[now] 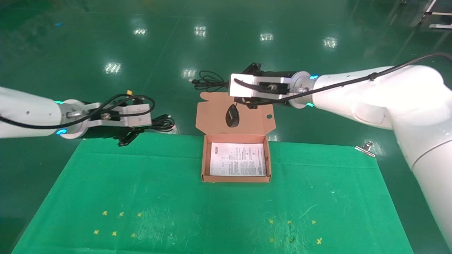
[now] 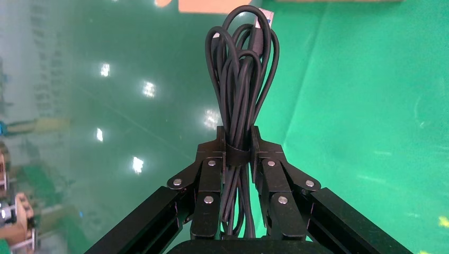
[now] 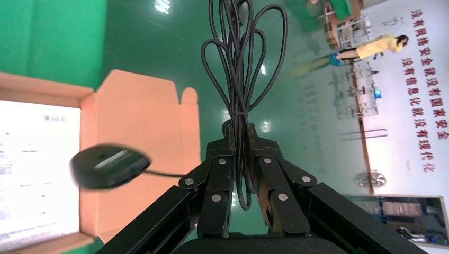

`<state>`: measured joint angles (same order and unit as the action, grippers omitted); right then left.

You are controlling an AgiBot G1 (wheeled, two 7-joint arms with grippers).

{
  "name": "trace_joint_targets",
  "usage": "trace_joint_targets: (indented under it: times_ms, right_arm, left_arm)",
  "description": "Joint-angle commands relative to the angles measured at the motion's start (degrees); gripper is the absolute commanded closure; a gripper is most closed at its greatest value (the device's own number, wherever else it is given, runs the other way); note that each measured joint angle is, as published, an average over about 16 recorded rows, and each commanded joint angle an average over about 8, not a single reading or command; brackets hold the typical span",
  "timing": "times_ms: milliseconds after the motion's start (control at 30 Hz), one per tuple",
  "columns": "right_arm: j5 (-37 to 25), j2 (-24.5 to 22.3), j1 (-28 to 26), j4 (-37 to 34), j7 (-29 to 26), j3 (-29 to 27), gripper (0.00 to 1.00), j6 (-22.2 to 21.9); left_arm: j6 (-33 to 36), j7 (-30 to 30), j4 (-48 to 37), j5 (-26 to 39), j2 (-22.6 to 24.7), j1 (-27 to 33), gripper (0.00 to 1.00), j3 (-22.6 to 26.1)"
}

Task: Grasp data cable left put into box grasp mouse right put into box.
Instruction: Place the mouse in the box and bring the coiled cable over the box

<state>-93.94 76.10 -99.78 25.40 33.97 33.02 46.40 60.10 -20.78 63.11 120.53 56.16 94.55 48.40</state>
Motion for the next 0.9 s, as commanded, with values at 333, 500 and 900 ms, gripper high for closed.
trace_joint_targets:
  times_ms: [333, 500, 900]
  right_arm:
    - [5.57, 2.23, 1.9, -1.62, 0.83, 4.85, 1.0, -2.27]
    - [9.05, 2.34, 3.7, 0.23, -1.49, 9.45, 1.0, -2.72]
    - [17.71, 2.28, 7.66, 0.03, -11.61, 19.92, 1.0, -7.4]
  left_arm:
    - [4.19, -5.7, 3.42, 2.44, -2.66, -0.46, 1.0, 0.45]
    - [4.63, -6.17, 4.01, 2.67, -2.83, -0.49, 1.0, 0.53]
    - [4.67, -6.42, 4.28, 2.8, -2.89, -0.56, 1.0, 0.54]
